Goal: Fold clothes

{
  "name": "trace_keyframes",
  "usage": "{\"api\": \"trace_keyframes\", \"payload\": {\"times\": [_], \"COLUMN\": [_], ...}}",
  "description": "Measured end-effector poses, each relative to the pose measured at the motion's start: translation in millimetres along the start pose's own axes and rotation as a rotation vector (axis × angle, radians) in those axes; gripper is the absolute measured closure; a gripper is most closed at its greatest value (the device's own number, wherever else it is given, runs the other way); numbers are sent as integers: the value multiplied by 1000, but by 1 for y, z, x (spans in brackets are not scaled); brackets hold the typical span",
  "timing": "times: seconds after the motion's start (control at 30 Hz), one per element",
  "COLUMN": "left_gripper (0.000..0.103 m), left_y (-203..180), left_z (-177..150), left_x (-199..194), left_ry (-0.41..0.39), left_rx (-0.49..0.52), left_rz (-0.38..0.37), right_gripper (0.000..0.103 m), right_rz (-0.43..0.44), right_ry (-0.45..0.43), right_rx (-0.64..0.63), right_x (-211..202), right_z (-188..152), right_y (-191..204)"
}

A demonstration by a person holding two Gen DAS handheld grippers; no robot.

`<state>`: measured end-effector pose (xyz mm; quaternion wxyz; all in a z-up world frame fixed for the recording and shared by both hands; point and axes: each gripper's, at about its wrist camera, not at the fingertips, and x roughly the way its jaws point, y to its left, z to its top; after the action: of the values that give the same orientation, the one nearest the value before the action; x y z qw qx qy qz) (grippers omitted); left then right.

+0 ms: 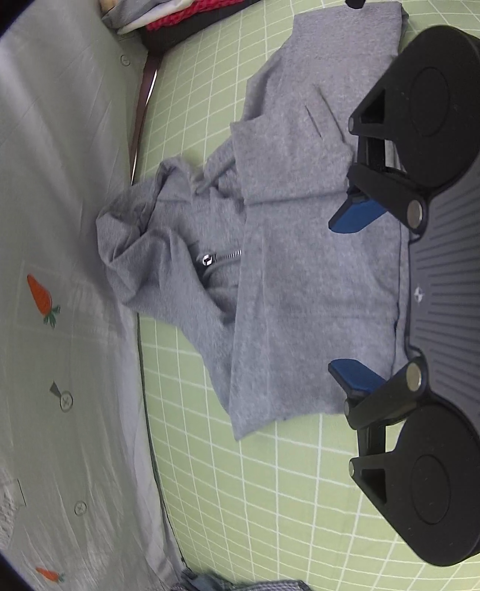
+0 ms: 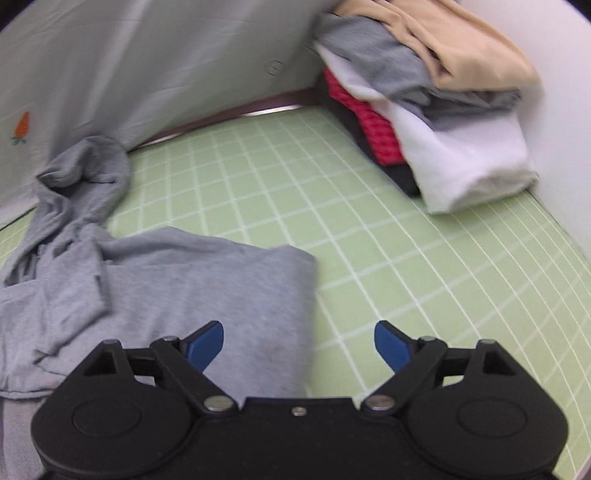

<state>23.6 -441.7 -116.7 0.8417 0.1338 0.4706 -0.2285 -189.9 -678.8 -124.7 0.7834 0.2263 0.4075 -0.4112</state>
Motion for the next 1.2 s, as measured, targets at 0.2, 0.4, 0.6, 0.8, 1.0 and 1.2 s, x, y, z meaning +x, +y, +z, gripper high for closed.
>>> {"api": "trace_keyframes", "payload": {"times": [0.2,0.4,0.6,0.8,1.0,1.2], "left_gripper": [46,63,100,101,101,101], "left_y": [-30,-46,-56,-50,-37,-14], "left_z": [12,18,17,20,30,38], "left_x": [32,49,48,21,-29,-71], "left_ry": [55,83,58,-16,-138,-254], "left_rx": [38,53,106,96,44,-57], "left_rz": [-84,-133,-179,-203,-259,-277], "right_gripper": [14,14,14,14,14,14], "right_rz": [-64,-85,-81,-81,-79,-72], "right_ry": [26,31,40,28,31,22], "right_rx": [96,79,55,61,32,-52], "right_x": [19,34,38,33,31,29], "right_z": [0,10,10,7,0,0], "right_y": [-29,-23,-17,-18,-12,8]}}
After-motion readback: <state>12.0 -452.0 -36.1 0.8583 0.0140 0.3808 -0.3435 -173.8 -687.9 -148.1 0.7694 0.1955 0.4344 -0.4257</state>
